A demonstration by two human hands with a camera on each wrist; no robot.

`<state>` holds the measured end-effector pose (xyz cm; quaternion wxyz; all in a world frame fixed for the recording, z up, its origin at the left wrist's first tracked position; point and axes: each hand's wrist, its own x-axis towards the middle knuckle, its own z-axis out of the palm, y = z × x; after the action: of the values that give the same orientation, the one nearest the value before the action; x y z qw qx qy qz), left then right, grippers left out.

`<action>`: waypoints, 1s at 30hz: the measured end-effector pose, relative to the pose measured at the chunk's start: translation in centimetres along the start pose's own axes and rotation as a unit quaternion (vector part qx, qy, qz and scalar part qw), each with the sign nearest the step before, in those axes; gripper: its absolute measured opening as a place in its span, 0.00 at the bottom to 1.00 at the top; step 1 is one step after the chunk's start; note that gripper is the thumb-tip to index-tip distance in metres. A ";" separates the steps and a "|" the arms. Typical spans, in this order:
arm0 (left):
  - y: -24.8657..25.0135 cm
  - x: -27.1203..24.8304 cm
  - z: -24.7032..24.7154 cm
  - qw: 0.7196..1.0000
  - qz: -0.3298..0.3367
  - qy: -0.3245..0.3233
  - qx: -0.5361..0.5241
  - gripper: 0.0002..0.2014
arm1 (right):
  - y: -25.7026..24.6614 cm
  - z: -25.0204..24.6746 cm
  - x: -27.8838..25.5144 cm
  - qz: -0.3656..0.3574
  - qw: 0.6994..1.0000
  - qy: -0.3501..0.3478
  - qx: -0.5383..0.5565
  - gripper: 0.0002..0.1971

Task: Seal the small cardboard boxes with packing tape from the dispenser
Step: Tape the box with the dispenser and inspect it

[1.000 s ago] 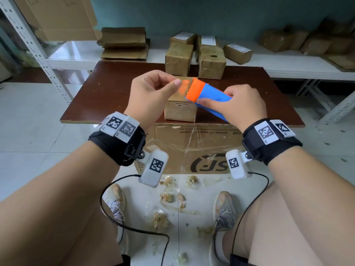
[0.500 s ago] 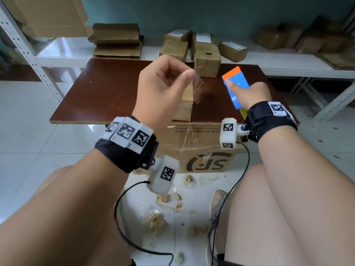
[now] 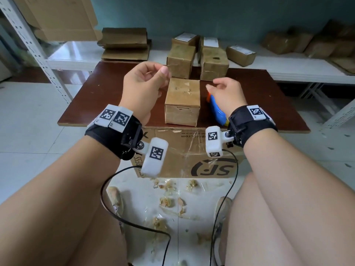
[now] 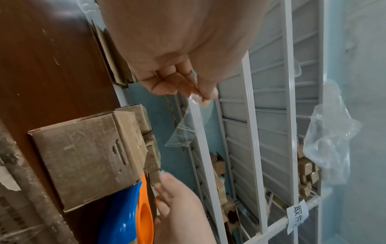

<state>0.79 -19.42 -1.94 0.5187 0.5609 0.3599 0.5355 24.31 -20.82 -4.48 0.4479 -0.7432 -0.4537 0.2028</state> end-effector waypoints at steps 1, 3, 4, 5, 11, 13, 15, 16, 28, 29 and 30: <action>0.0 0.1 -0.1 1.000 -0.007 0.001 -0.006 0.06 | -0.8 0.7 -0.4 -0.006 0.999 -0.016 0.035 0.21; -0.1 0.4 -0.2 1.000 -0.020 0.001 -0.009 0.05 | -1.8 1.9 -1.3 -0.024 0.996 -0.074 0.036 0.21; -0.2 0.6 -0.3 1.000 -0.024 0.000 -0.008 0.04 | -1.9 2.5 -1.6 -0.035 0.994 -0.102 -0.001 0.22; -0.3 0.7 -0.3 1.000 -0.029 -0.003 -0.008 0.04 | -1.9 3.0 -1.8 -0.042 0.990 -0.124 -0.051 0.22; -1.1 1.3 -0.4 0.998 -0.048 -0.036 -0.008 0.07 | -2.2 3.5 -3.1 -0.058 0.977 -0.140 -0.153 0.18; -1.2 1.6 -0.5 0.997 -0.054 -0.046 0.008 0.05 | -2.4 3.6 -3.4 -0.064 0.974 -0.159 -0.147 0.20; -1.3 1.9 -0.6 0.996 -0.061 -0.059 0.015 0.04 | -2.8 3.2 -3.8 -0.070 0.980 -0.164 -0.090 0.20; -1.3 2.1 -0.6 0.996 -0.063 -0.063 0.015 0.04 | -2.9 3.0 -3.9 -0.070 0.983 -0.165 -0.043 0.23; -2.1 2.8 0.7 0.998 0.024 -0.045 0.032 0.09 | -4.9 0.1 -5.0 -0.007 0.933 -0.162 0.322 0.19; -2.1 2.8 0.8 0.998 0.041 -0.037 0.036 0.08 | -4.7 0.2 -4.8 -0.013 0.934 -0.154 0.321 0.19; -2.2 2.9 0.8 0.997 0.057 -0.027 0.042 0.07 | -4.4 0.4 -4.5 -0.016 0.939 -0.142 0.314 0.19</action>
<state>2.43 -16.36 -3.30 0.4732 0.6160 0.3354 0.5330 19.55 -23.66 -1.45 0.5928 -0.5210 -0.4373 0.4312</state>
